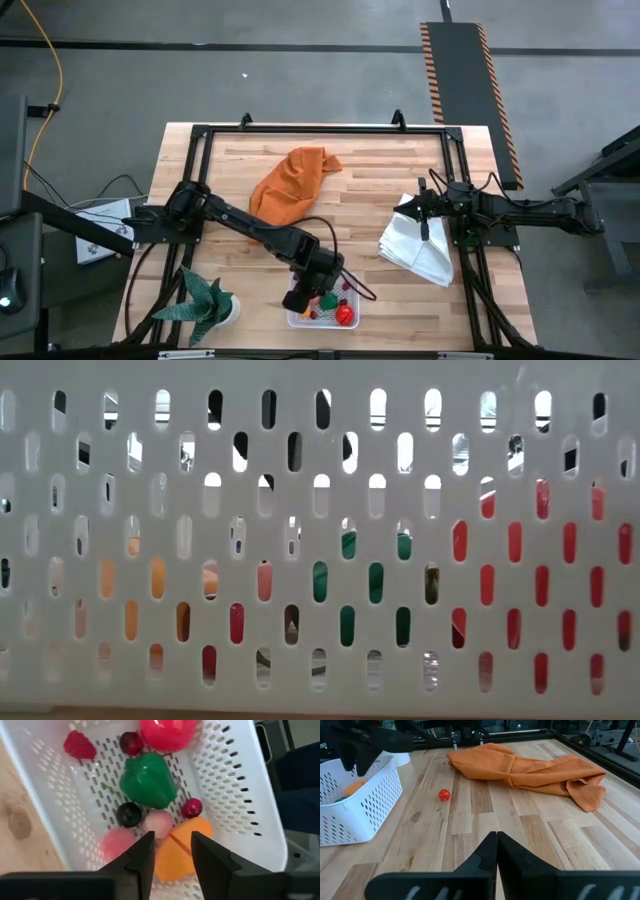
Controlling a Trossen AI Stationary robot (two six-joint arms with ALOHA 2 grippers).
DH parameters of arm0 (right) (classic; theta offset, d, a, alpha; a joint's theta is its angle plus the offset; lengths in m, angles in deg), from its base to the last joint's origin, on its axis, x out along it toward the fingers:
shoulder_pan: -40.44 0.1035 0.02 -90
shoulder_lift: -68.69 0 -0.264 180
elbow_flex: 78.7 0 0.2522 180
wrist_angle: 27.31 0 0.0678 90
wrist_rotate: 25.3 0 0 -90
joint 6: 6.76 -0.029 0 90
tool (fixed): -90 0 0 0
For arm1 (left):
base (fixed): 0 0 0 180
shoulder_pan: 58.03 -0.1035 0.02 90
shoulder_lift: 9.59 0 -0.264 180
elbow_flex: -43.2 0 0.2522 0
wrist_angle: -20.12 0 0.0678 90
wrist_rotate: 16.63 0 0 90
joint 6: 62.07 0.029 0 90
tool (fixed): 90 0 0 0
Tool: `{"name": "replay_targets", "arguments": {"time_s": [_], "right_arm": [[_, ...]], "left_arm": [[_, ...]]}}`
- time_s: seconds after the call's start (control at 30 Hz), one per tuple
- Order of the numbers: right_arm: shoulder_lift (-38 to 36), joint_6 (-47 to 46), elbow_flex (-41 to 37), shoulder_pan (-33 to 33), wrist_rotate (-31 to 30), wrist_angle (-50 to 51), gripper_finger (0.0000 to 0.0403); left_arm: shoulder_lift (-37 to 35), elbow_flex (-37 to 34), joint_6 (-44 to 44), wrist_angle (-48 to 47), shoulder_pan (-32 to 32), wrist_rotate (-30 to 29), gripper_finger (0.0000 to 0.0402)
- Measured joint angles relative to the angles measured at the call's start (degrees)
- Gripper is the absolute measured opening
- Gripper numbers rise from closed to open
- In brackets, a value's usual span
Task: Pick and placing Produce into tupperware
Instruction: Put the red cherry into the white bin
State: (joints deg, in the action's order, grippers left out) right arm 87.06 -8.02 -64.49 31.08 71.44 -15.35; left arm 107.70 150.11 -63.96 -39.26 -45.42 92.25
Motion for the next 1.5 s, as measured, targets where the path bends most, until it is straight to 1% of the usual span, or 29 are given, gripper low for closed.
{"name": "replay_targets", "arguments": {"time_s": [0.13,0.33,0.4,0.57,0.6,0.63,0.7,0.77,0.83,1.0,1.17,1.37,1.5], "right_arm": [[0.0,0.0,0.0,0.0,0.0,0.0,0.0000],[0.0,0.0,0.0,0.0,0.3,0.0,0.0000],[0.0,0.0,0.0,0.0,0.3,0.0,0.0000],[0.0,0.0,0.0,0.0,0.2,0.0,0.0000],[0.1,0.0,0.0,0.0,0.2,0.0,0.0000],[0.1,0.0,0.0,0.0,0.2,0.0,0.0000],[0.0,0.0,0.0,0.0,0.2,0.0,0.0000],[0.1,0.0,0.0,0.0,0.1,0.0,0.0000],[0.0,0.0,0.0,0.0,0.1,0.0,0.0000],[0.7,0.0,0.0,0.0,-0.2,0.0,0.0000],[0.8,0.0,0.0,0.0,-0.2,0.0,0.0000],[0.7,0.0,0.0,0.0,-0.2,0.1,0.0000],[0.7,0.0,0.0,0.0,-0.2,0.1,0.0000]], "left_arm": [[-1.0,0.2,0.1,-0.6,0.1,0.0,0.0080],[-2.7,2.0,0.2,-2.8,-0.3,-0.5,0.0014],[-3.3,2.8,0.2,-2.7,-0.4,-0.4,0.0004],[-5.1,3.8,0.4,-4.3,-1.8,-0.4,0.0016],[-5.7,3.9,0.5,-5.9,-2.2,-0.5,0.0017],[-6.1,4.1,0.6,-7.5,-2.6,-0.5,0.0018],[-7.0,4.7,0.6,-6.7,-3.2,-0.5,0.0018],[-8.3,4.5,0.6,-8.7,-3.9,-0.6,0.0019],[-9.3,4.6,0.6,-8.1,-4.6,-0.7,0.0019],[-12.7,4.5,1.5,-10.5,-6.1,-2.2,0.0019],[-16.2,4.5,2.0,-12.3,-7.0,-5.7,0.0019],[-20.5,4.5,2.4,-15.0,-7.0,-14.2,0.0019],[-22.6,4.5,3.2,-17.1,-7.0,-17.5,0.0019]]}}
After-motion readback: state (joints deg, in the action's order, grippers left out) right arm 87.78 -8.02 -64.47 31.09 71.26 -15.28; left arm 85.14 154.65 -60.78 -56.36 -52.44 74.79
